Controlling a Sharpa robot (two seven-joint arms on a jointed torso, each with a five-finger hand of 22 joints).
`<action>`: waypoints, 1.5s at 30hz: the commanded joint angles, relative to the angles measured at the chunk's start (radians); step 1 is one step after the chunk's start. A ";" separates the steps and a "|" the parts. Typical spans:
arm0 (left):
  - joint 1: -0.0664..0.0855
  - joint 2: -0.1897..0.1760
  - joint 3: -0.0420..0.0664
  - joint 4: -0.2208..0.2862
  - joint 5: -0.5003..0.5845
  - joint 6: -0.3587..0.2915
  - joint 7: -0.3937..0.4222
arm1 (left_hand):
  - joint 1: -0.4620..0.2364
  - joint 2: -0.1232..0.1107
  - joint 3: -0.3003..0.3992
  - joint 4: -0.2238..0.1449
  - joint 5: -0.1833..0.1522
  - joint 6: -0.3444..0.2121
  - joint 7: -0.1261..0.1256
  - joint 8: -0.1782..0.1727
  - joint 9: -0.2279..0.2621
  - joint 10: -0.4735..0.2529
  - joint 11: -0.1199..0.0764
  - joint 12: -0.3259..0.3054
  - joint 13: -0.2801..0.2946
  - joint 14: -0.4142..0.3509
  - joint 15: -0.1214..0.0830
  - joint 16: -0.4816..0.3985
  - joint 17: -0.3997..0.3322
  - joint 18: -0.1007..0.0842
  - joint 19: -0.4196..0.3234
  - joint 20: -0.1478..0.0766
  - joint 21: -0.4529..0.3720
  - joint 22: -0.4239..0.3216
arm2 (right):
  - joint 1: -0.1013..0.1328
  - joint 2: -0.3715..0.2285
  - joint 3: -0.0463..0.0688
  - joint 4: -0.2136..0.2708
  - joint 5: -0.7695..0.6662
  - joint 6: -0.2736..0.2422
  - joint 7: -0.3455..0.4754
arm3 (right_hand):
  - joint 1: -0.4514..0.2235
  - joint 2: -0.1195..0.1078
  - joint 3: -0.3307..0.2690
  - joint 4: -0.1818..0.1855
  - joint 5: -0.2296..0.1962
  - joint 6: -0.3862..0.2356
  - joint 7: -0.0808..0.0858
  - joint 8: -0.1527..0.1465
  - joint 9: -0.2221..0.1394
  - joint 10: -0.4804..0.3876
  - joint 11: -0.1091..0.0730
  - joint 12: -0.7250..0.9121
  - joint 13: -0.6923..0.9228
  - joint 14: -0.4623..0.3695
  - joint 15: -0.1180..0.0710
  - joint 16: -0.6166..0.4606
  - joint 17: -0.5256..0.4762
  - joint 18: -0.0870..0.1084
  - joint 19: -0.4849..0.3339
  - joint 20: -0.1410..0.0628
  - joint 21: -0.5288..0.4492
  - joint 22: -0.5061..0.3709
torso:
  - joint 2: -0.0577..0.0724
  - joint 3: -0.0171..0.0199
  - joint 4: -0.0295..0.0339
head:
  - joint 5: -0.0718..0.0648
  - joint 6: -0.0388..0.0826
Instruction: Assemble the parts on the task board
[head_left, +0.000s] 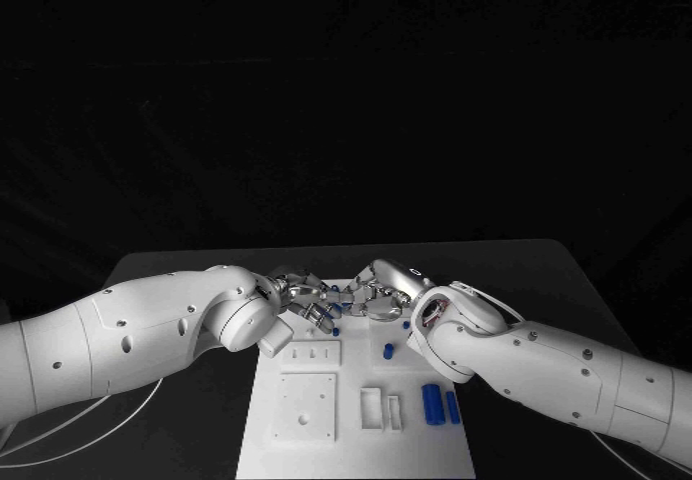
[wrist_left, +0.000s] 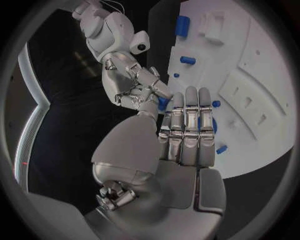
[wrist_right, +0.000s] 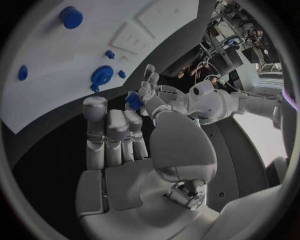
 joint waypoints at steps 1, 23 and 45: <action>0.002 0.006 0.002 0.004 0.000 0.025 0.021 | 0.008 0.017 0.012 -0.010 0.013 0.008 0.001 0.005 0.002 0.005 -0.001 -0.003 0.000 -0.003 -0.006 0.003 0.002 -0.013 0.002 -0.006 0.008 0.003 | -0.001 0.002 -0.003 -0.002 -0.010 0.025 0.001 | 0.001 -0.002 0.001 0.003 0.005 0.007 -0.002 0.003 0.001 0.000 -0.006 -0.005 -0.001 -0.001 -0.010 -0.004 -0.001 0.001 0.037 -0.007 -0.004 0.079 | 0.000 -0.0004 0.0003 | 0.000 -0.002; 0.001 0.006 0.002 -0.006 -0.002 0.028 0.020 | -0.039 0.006 0.138 -0.128 0.244 0.077 -0.020 0.005 0.045 0.068 -0.023 -0.003 -0.001 0.009 -0.023 0.040 0.022 -0.012 -0.041 -0.025 0.099 0.086 | -0.002 0.002 -0.011 -0.006 -0.008 0.027 0.002 | 0.001 -0.002 0.001 0.003 0.005 0.007 -0.002 0.003 0.001 0.000 -0.006 -0.005 -0.001 -0.001 -0.010 -0.004 -0.001 0.001 0.037 -0.007 -0.004 0.079 | 0.000 0.0001 0.0002 | 0.000 -0.007; 0.001 0.005 -0.001 -0.007 -0.043 0.061 0.003 | -0.092 0.009 0.097 -0.125 0.276 0.136 -0.075 0.016 0.515 0.130 -0.084 0.232 0.121 -0.062 -0.084 0.442 0.251 -0.041 -0.090 -0.085 0.305 0.313 | -0.004 0.003 -0.011 -0.009 0.001 0.026 0.016 | 0.000 -0.002 -0.001 0.002 0.005 0.003 -0.001 0.002 0.001 -0.004 -0.006 -0.012 -0.005 -0.002 -0.009 -0.010 -0.005 0.001 0.036 -0.007 -0.013 0.077 | 0.000 0.0002 0.0001 | 0.002 -0.014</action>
